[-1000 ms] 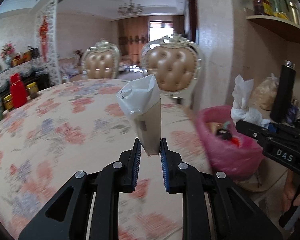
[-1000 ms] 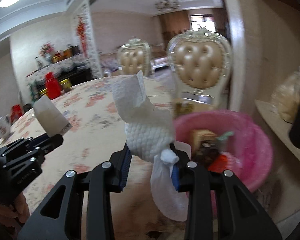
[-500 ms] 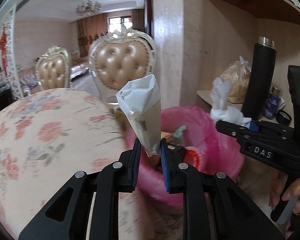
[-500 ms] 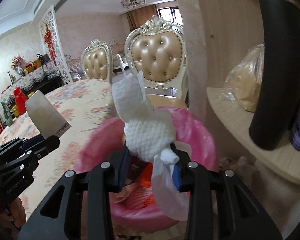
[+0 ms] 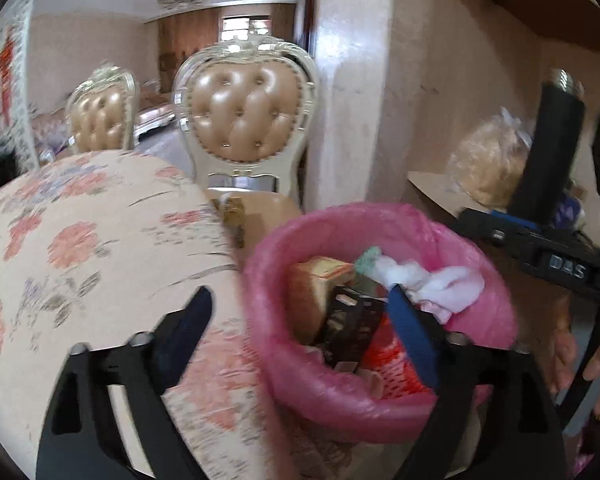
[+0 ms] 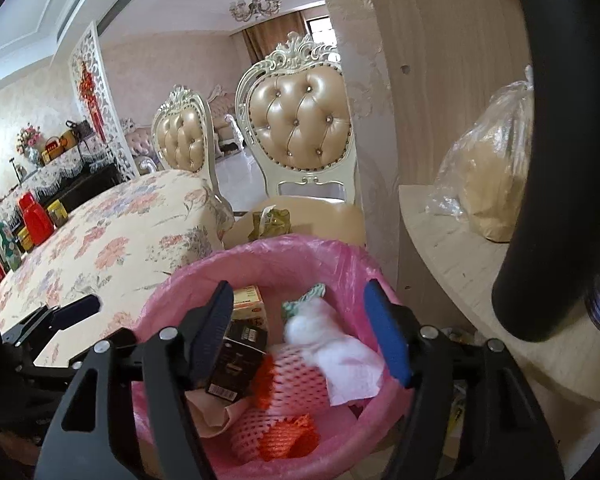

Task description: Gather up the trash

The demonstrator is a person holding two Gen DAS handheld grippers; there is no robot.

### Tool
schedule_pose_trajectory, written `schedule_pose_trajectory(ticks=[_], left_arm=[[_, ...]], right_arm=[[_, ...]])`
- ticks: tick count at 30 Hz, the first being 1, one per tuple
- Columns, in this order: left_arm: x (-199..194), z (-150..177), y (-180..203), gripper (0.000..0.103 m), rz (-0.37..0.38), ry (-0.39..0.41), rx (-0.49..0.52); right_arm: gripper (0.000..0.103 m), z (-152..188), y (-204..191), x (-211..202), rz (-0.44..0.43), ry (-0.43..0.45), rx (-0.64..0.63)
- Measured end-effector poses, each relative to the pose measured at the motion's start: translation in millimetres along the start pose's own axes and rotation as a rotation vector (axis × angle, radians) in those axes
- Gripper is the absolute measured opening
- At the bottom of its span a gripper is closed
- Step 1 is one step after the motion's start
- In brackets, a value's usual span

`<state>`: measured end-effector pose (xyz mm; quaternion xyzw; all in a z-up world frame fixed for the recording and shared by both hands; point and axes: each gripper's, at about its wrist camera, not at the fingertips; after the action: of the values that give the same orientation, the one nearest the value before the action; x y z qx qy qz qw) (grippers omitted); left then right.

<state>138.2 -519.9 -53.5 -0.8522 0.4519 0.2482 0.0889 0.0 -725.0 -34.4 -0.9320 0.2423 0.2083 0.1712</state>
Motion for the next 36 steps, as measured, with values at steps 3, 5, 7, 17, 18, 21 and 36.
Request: schedule_pose_trajectory(ticks=[3,5,7,17,18,21,36], left_arm=[[-16,-1,-12,0.087,-0.041,0.016,0.001],[-32,-3,-19,0.090,-0.066,0.025,0.020],[-51,-3,-26,0.090,-0.098,0.058,0.033],[-142,21,-52,0.090,-0.170,0.163,0.047],[-146,23,-51,0.090,-0.163,0.159,0.051],[-155,31,-44,0.090,-0.144,0.151,0.085],[-196,62,-27,0.090,-0.020,0.142,0.087]], right_arm=[[0.073,3,-5,-19,0.012,0.025,0.008],[0.077,4,-12,-32,0.025,0.038,0.002],[0.084,8,-23,-50,0.048,0.059,-0.023],[0.098,37,-84,-131,0.168,0.142,-0.134],[0.098,43,-89,-138,0.171,0.141,-0.125],[0.098,58,-99,-155,0.173,0.134,-0.087],[0.098,86,-117,-216,0.292,0.141,-0.111]])
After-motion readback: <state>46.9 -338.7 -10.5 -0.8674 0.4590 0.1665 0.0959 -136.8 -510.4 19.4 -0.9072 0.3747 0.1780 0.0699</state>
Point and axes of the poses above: each gripper's, at about its wrist camera, not at the fingertips, and x roughly the way its jaws point, y to its right, z to its underside, and after that the axes turned 4 degrees about y, right-handed
